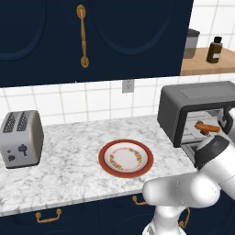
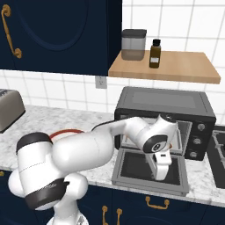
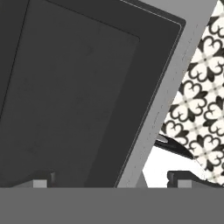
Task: Pick up the kebab skewer and baguette bread, and place them inside the toaster oven. Close the toaster oven door and start by setting the timer.
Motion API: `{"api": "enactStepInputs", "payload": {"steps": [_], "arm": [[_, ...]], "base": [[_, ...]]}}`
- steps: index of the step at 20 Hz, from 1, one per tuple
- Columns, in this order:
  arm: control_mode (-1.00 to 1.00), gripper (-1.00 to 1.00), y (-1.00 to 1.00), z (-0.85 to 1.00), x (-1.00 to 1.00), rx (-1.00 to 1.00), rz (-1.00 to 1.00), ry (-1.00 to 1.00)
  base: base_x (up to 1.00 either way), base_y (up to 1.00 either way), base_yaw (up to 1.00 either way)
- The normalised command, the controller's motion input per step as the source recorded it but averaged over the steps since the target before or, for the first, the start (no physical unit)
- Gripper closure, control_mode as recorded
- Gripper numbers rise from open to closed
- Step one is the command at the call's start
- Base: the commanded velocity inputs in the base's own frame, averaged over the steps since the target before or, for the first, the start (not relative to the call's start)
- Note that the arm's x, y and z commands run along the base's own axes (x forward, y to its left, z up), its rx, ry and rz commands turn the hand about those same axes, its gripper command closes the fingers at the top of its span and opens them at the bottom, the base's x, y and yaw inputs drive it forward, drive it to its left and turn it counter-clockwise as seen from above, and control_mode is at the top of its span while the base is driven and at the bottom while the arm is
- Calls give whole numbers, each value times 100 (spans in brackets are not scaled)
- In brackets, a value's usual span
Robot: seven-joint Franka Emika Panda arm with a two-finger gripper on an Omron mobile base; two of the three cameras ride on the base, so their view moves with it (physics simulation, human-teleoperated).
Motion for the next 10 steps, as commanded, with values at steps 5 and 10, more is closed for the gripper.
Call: {"api": "enactStepInputs", "payload": {"steps": [5,10], "arm": [[-100,-100,0,-13,18,0,0,0],[-100,-100,0,-16,26,0,0,0]], "base": [[0,0,0],[0,0,0]]}}
